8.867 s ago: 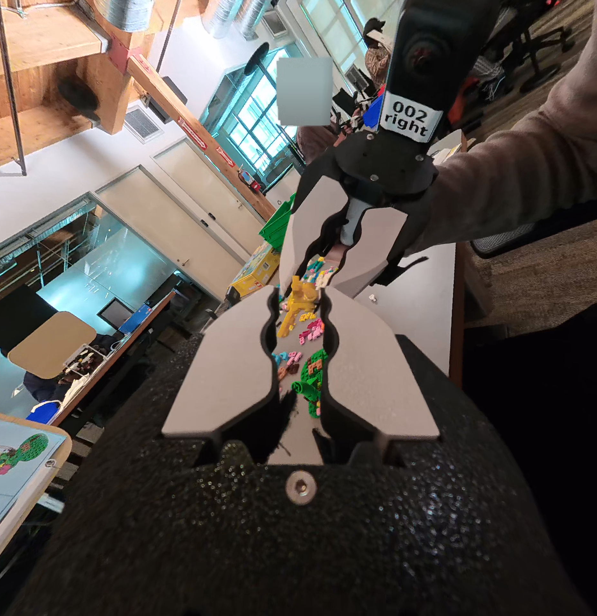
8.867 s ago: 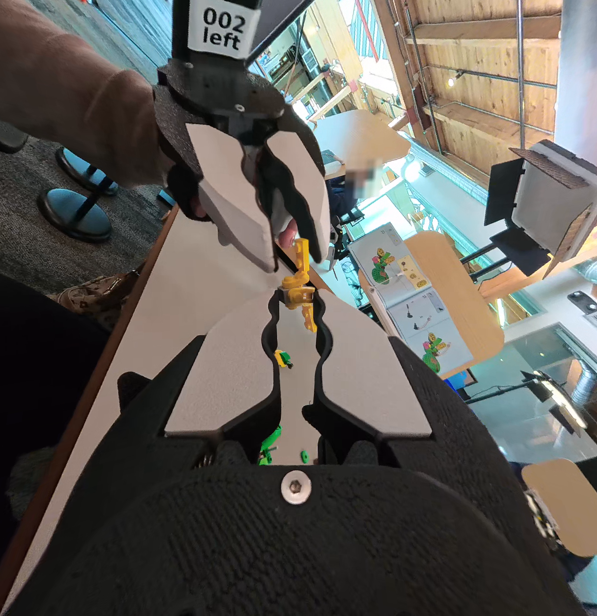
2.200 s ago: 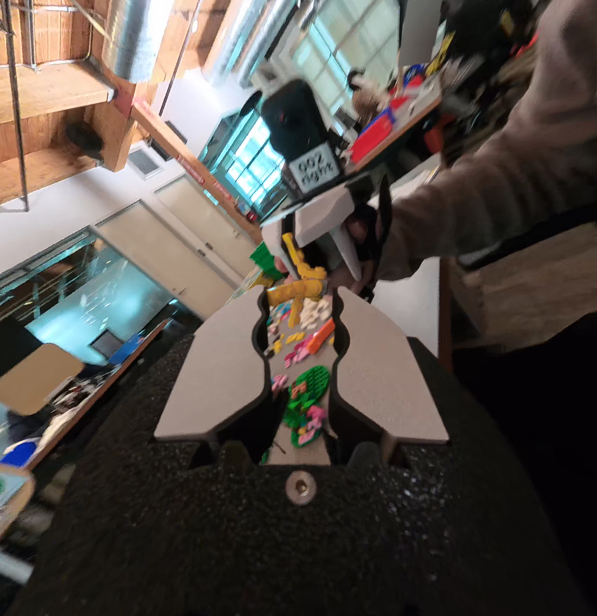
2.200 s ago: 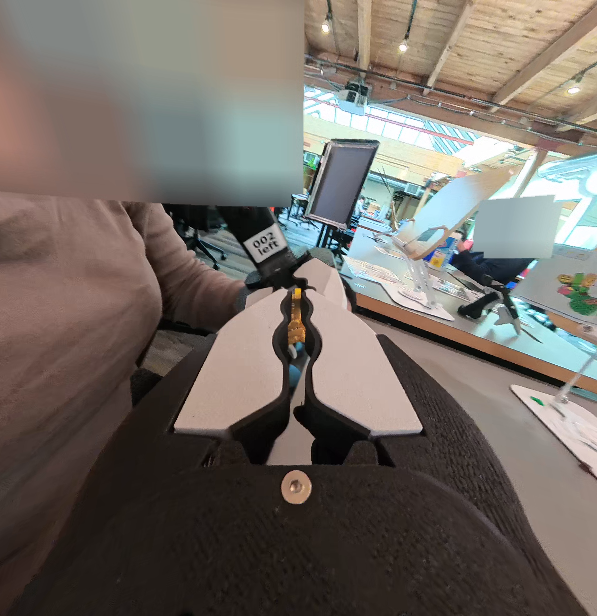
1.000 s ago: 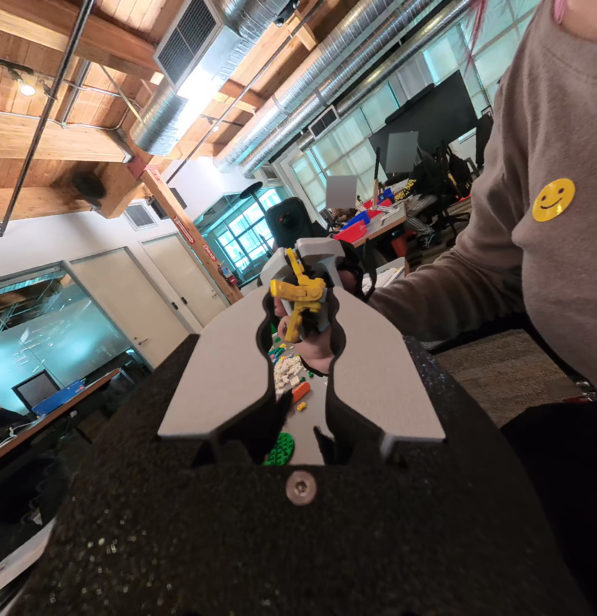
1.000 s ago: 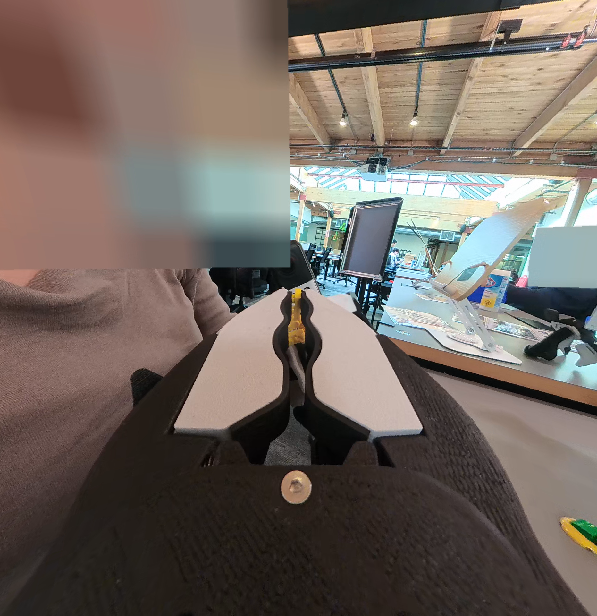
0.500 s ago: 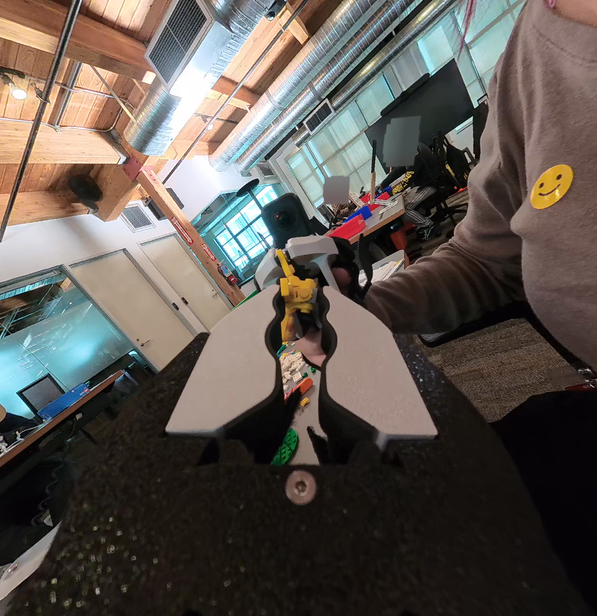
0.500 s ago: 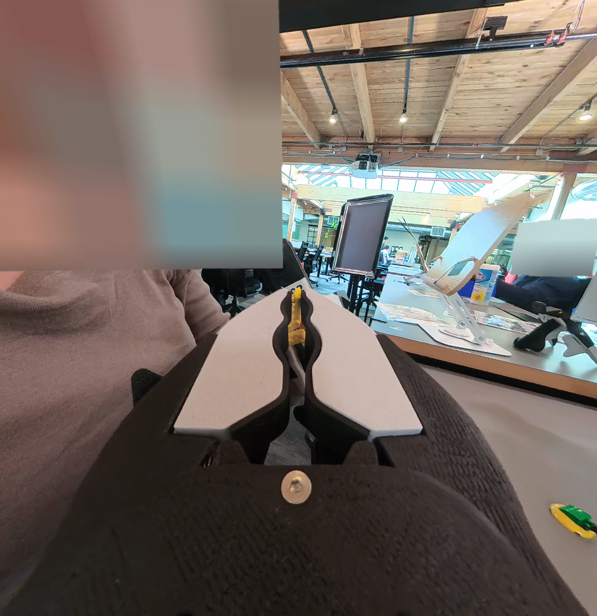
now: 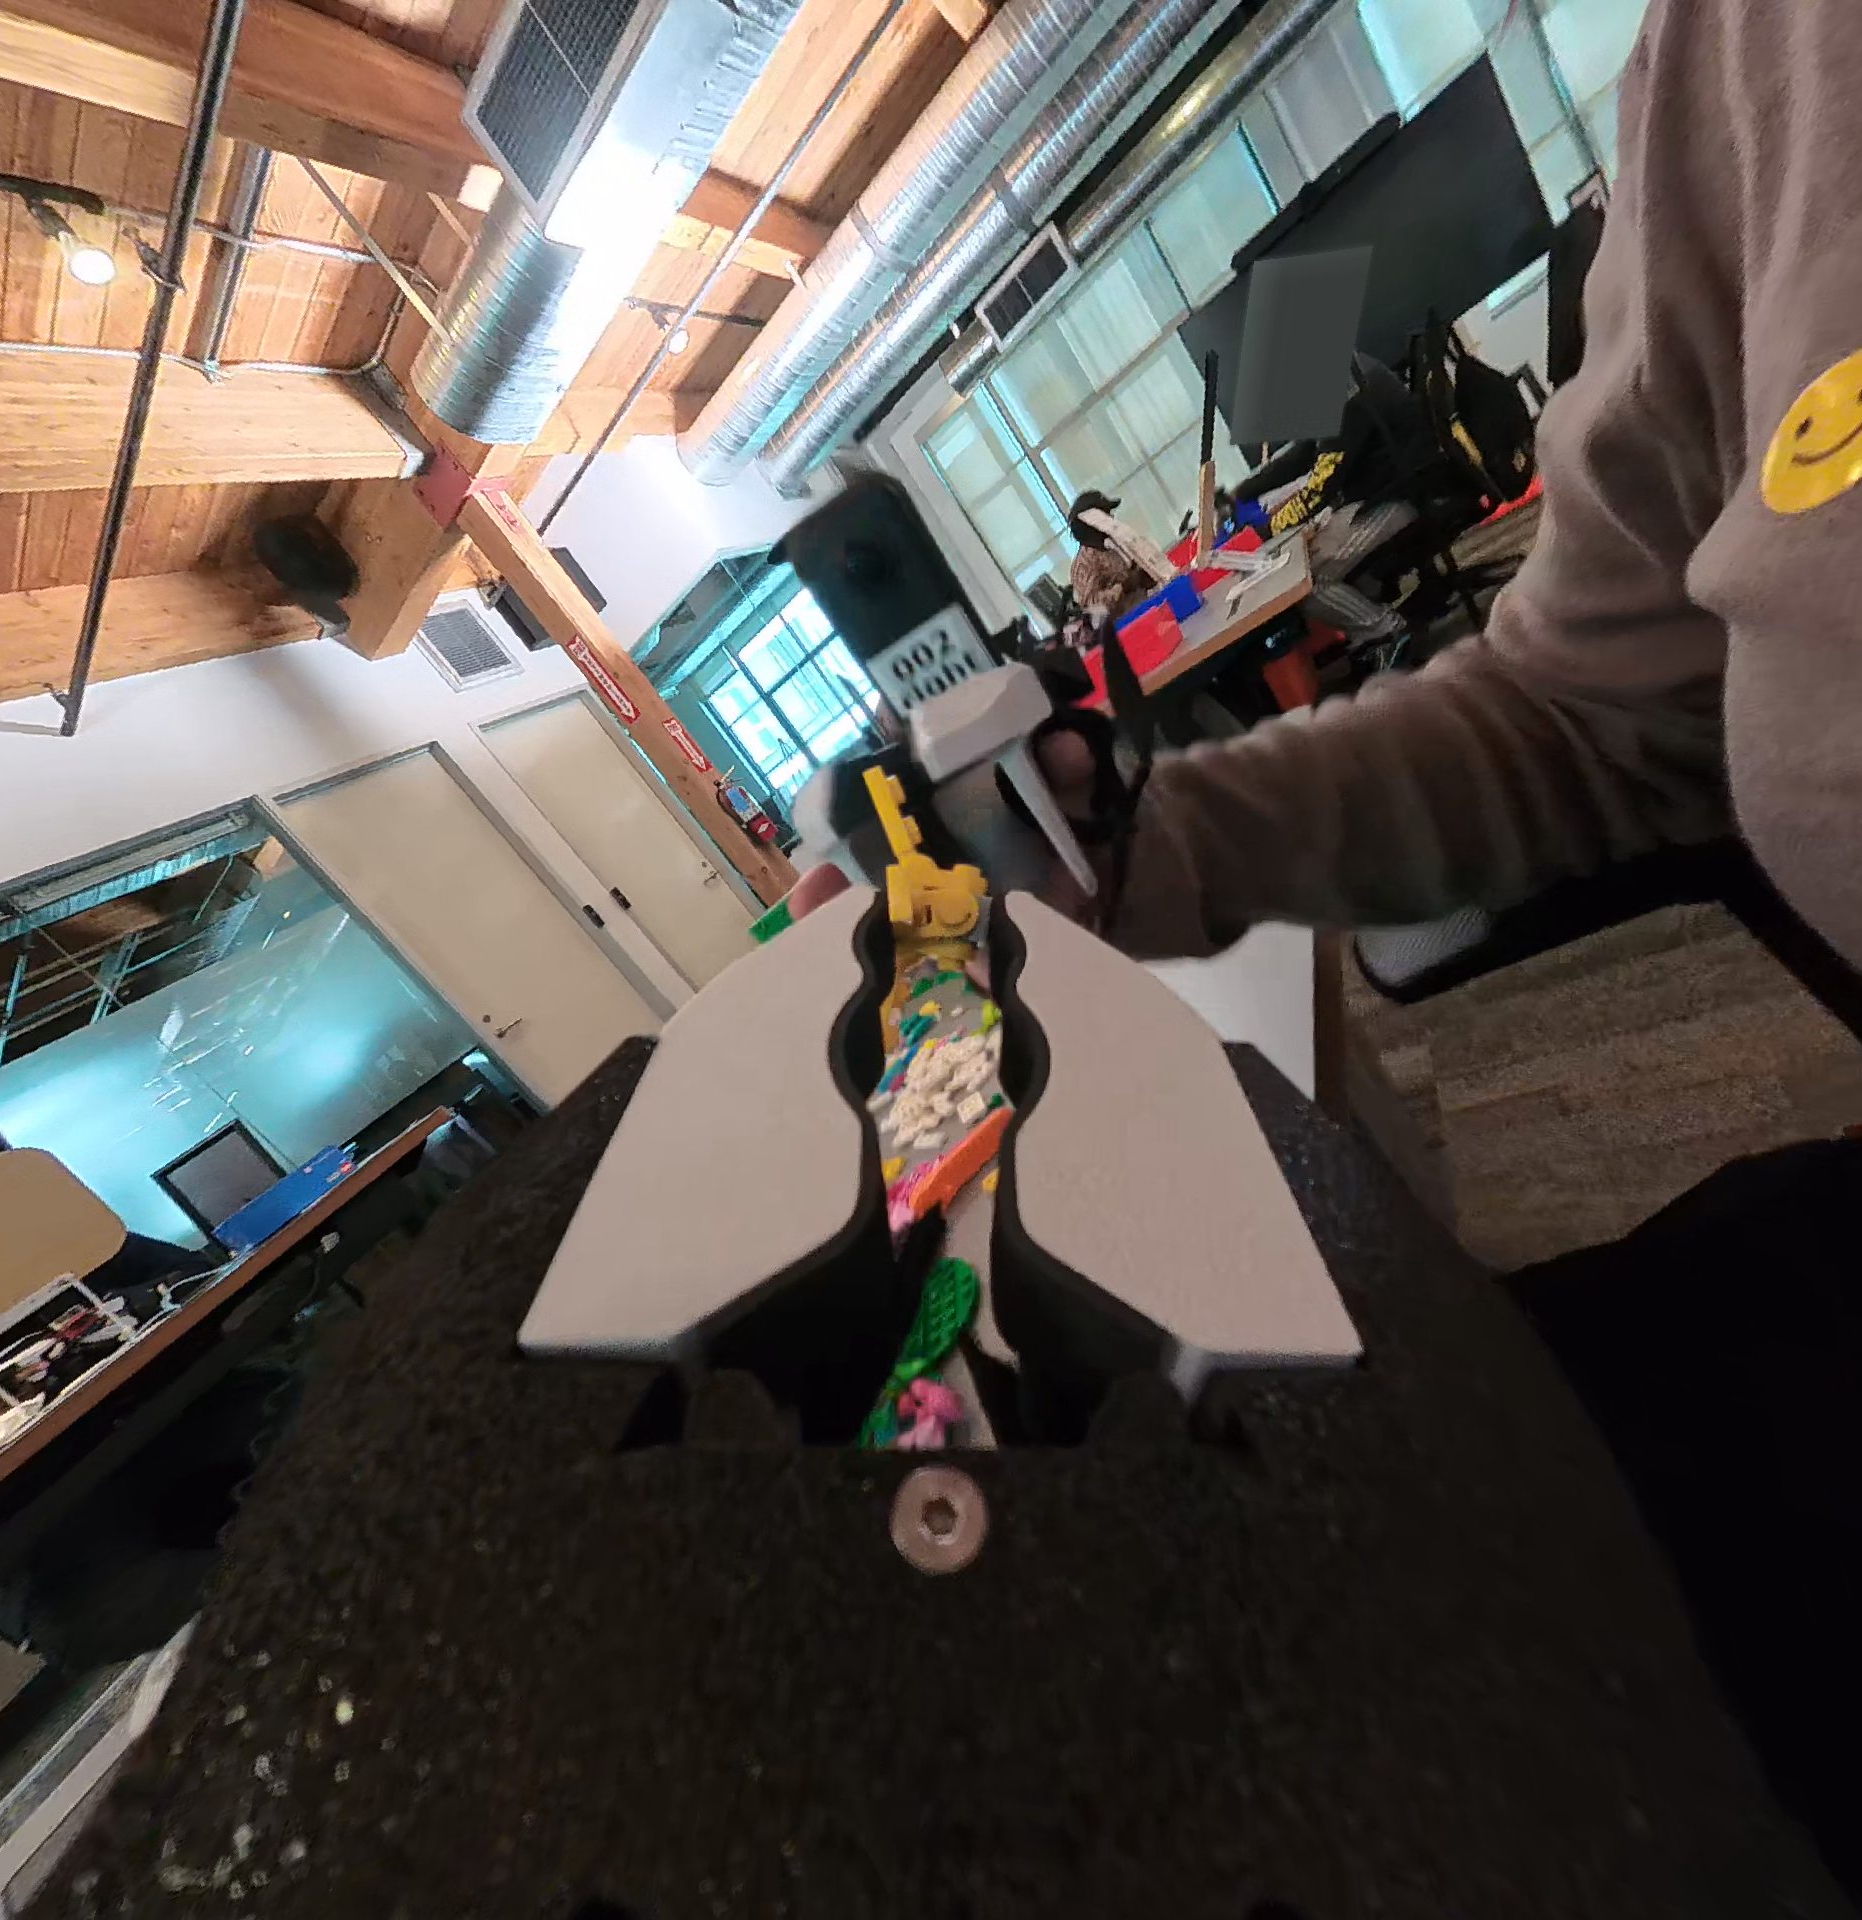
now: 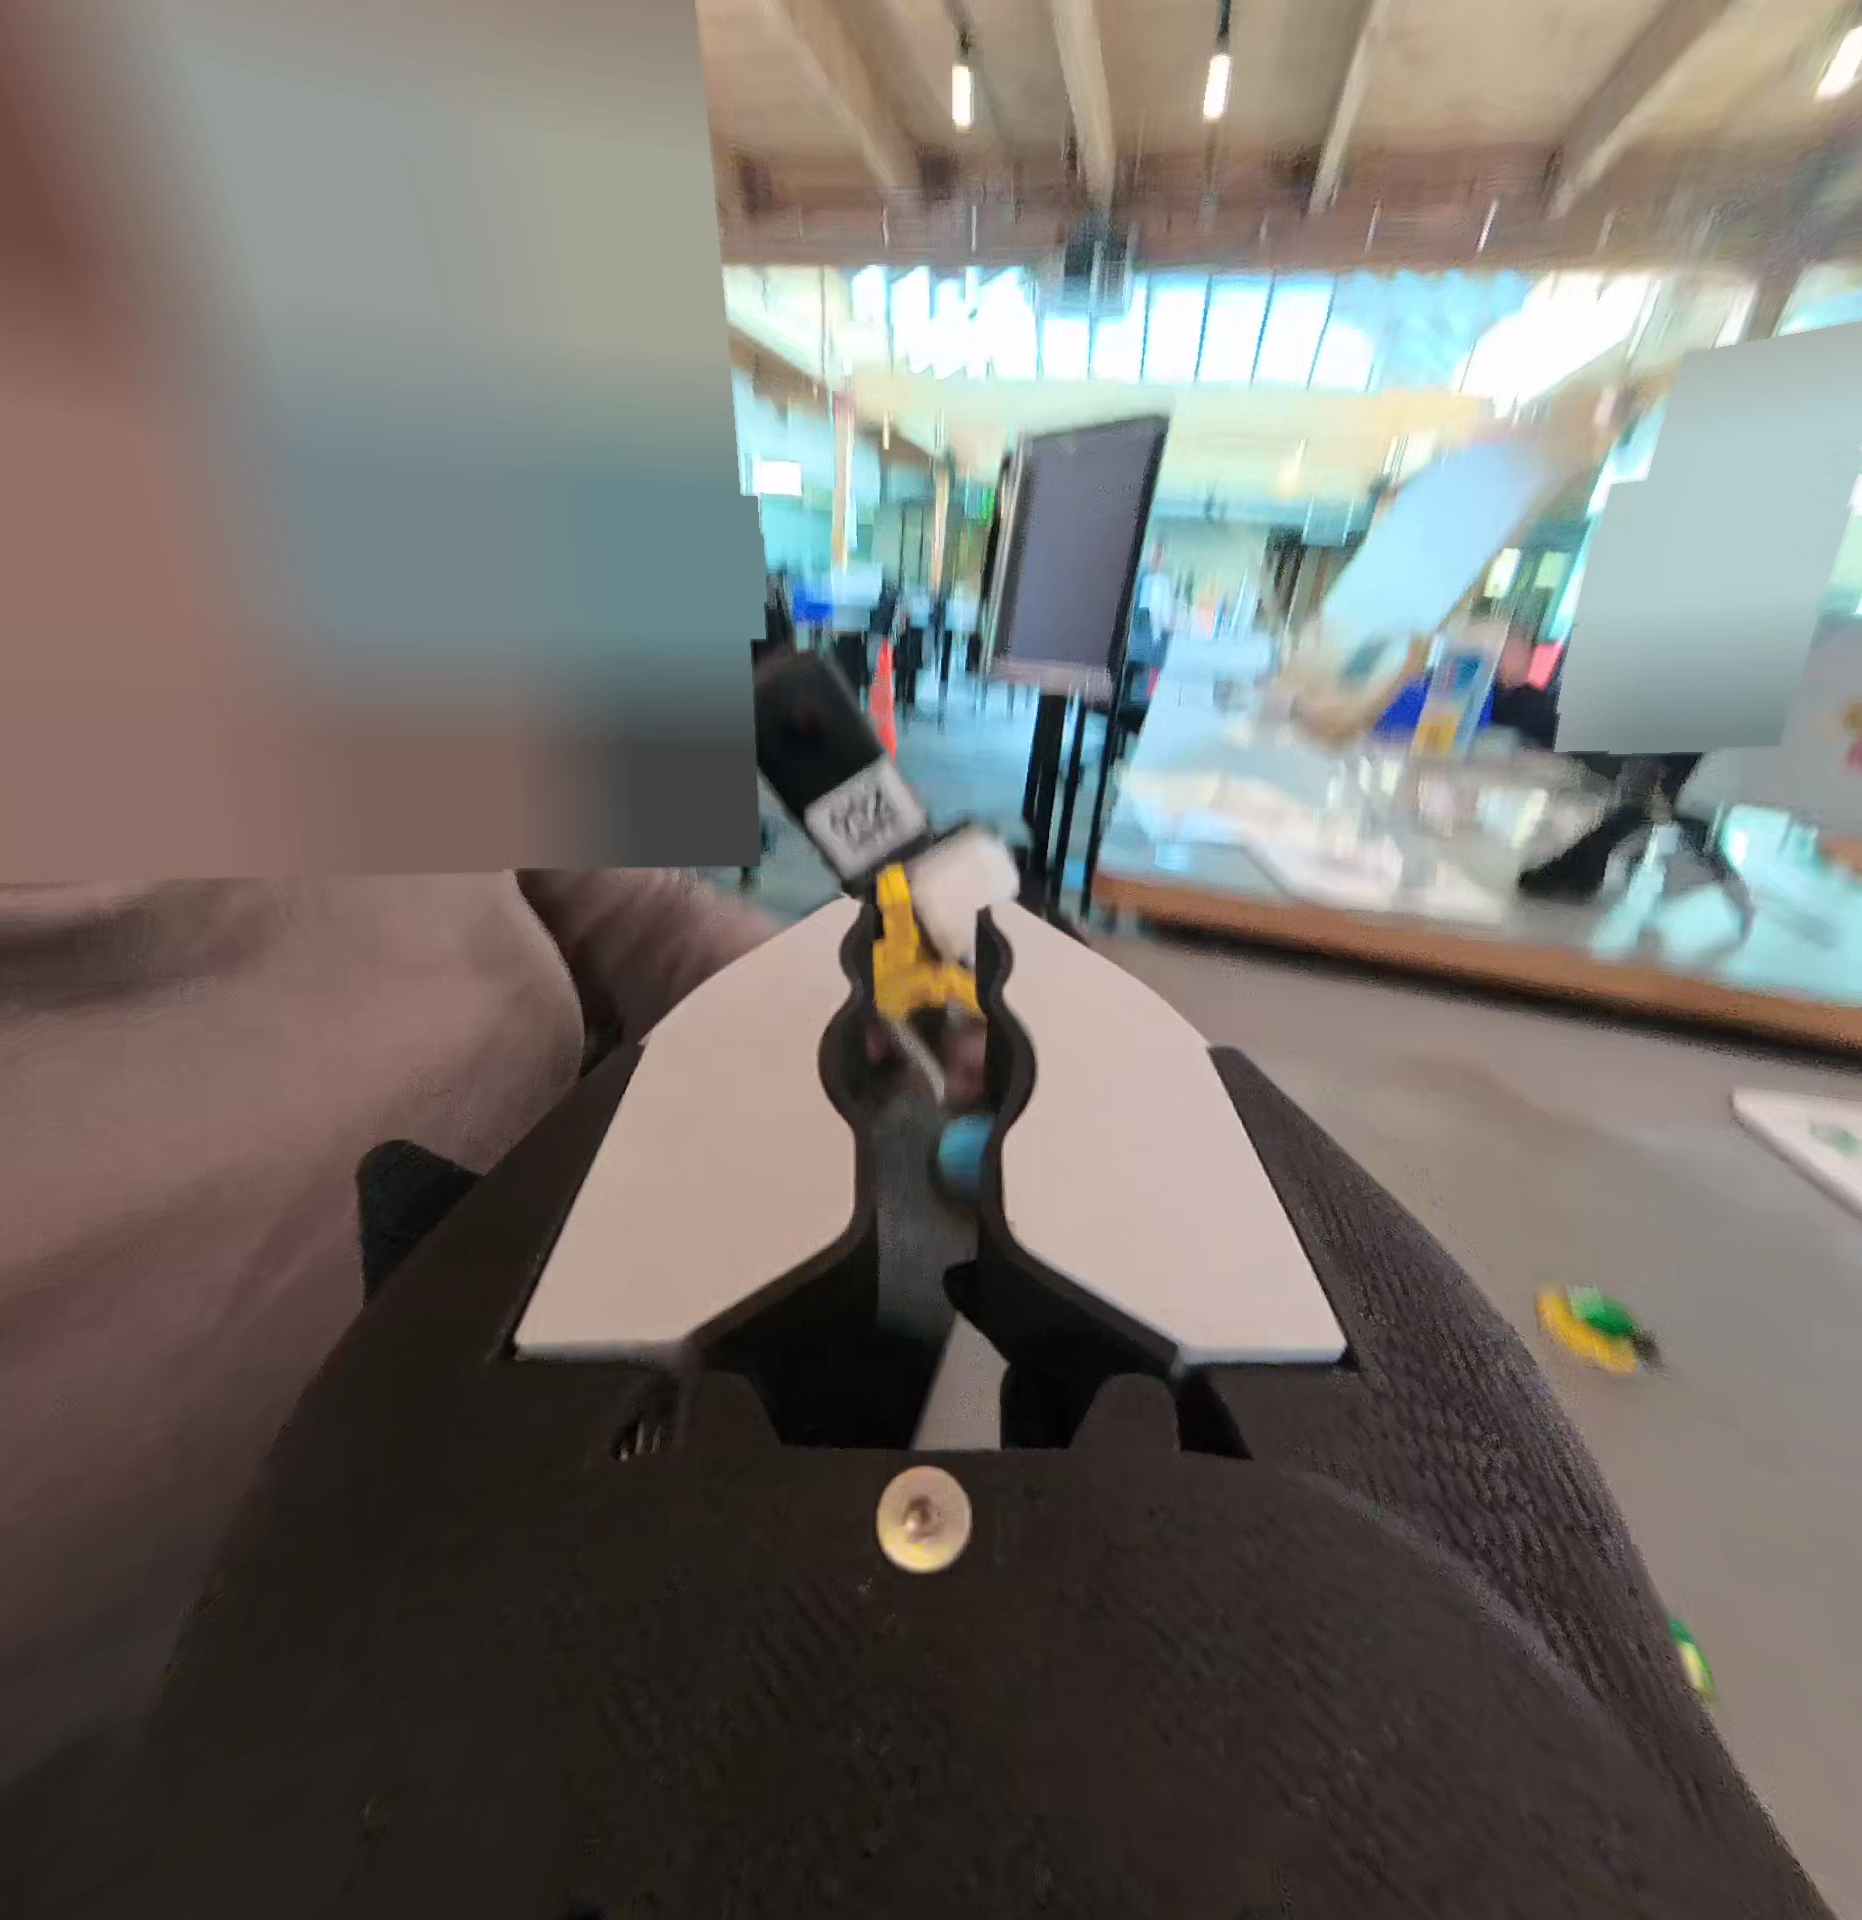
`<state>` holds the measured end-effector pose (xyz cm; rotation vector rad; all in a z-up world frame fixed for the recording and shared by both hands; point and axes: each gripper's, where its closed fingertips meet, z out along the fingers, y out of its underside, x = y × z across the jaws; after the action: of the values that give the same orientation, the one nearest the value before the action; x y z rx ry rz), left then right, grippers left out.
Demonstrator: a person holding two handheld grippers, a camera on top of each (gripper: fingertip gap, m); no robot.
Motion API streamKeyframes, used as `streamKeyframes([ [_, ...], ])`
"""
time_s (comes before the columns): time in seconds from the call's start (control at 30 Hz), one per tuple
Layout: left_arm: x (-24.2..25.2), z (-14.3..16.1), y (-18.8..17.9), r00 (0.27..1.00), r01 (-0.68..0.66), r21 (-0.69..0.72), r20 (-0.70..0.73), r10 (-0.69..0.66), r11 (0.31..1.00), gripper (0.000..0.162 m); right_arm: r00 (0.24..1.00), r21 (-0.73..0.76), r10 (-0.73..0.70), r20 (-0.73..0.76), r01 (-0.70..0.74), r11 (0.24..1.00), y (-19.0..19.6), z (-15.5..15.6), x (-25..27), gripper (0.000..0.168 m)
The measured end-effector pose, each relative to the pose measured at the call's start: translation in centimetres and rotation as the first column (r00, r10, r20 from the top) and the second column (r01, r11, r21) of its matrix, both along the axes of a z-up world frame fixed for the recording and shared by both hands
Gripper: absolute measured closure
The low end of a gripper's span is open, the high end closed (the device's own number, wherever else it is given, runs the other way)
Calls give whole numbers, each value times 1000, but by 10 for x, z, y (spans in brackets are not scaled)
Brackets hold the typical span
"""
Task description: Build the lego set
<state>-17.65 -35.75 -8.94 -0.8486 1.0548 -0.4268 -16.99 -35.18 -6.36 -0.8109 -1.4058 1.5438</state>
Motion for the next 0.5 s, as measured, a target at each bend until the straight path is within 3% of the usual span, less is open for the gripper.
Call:
streamKeyframes([
  [0.07,-8,-7,6,999,-39,10,-30,39,999,144,966,69,-36,256,19,997,13,-31,6,146],
  [0.2,-25,-19,20,992,-115,30,-56,117,993,144,728,206,-144,670,4,979,25,-119,20,142],
  [0.3,-25,-37,25,988,-111,14,-106,112,994,144,581,305,-237,779,-21,952,39,-168,26,144],
  [0.5,-22,-62,24,982,-64,-5,-178,63,998,145,547,266,-207,811,-29,964,47,-189,22,151],
])
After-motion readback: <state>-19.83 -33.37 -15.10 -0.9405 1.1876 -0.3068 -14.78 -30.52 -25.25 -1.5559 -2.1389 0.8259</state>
